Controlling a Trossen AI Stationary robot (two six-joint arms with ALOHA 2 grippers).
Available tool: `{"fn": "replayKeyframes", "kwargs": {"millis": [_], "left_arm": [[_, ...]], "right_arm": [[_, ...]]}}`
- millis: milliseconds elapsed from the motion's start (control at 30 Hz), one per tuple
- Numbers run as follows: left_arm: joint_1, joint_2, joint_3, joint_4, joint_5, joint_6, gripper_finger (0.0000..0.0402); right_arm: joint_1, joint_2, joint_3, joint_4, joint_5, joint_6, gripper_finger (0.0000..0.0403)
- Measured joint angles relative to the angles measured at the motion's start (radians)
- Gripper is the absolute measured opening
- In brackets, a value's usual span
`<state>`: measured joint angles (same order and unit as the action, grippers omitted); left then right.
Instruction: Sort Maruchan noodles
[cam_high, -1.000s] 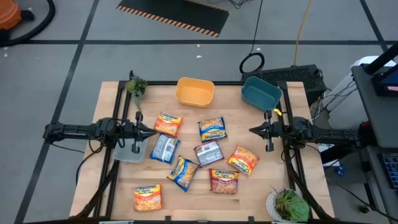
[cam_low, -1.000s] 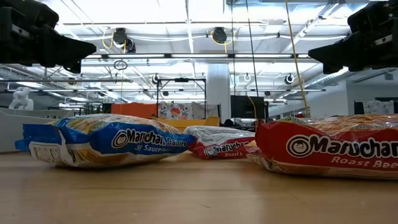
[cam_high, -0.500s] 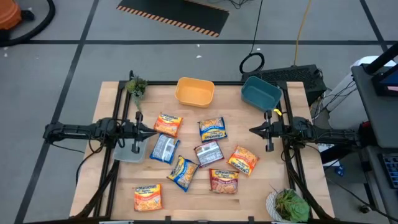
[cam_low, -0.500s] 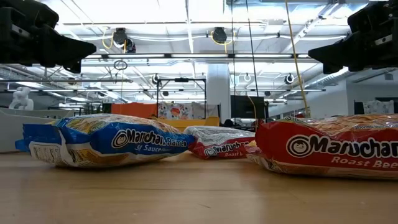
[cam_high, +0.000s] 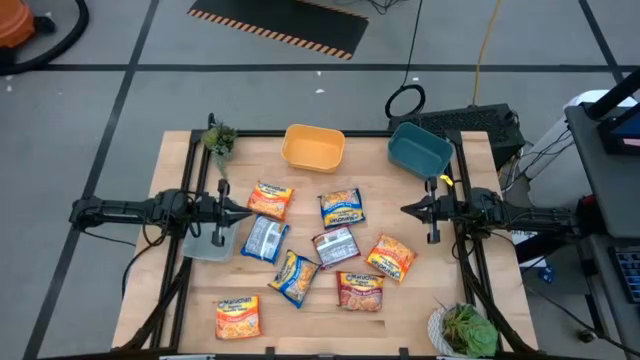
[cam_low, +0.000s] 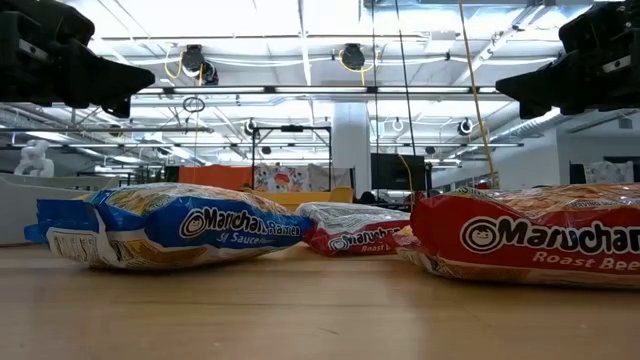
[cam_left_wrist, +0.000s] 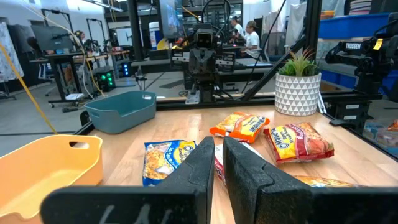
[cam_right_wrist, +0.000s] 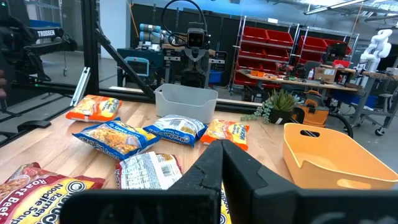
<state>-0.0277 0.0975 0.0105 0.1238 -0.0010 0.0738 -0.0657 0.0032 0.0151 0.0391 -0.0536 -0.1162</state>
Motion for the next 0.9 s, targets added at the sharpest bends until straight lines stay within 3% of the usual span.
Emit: {"fn": "replayKeyframes", "kwargs": {"millis": [567, 900], "left_arm": [[0.000, 0.000, 0.000, 0.017, 0.000, 0.002, 0.0040], [0.000, 0.000, 0.029, 0.111, 0.034, -0.152, 0.0040]], "right_arm": [[0.000, 0.000, 0.000, 0.000, 0.000, 0.000, 0.0000], [0.000, 0.000, 0.000, 0.000, 0.000, 0.000, 0.0000]]}}
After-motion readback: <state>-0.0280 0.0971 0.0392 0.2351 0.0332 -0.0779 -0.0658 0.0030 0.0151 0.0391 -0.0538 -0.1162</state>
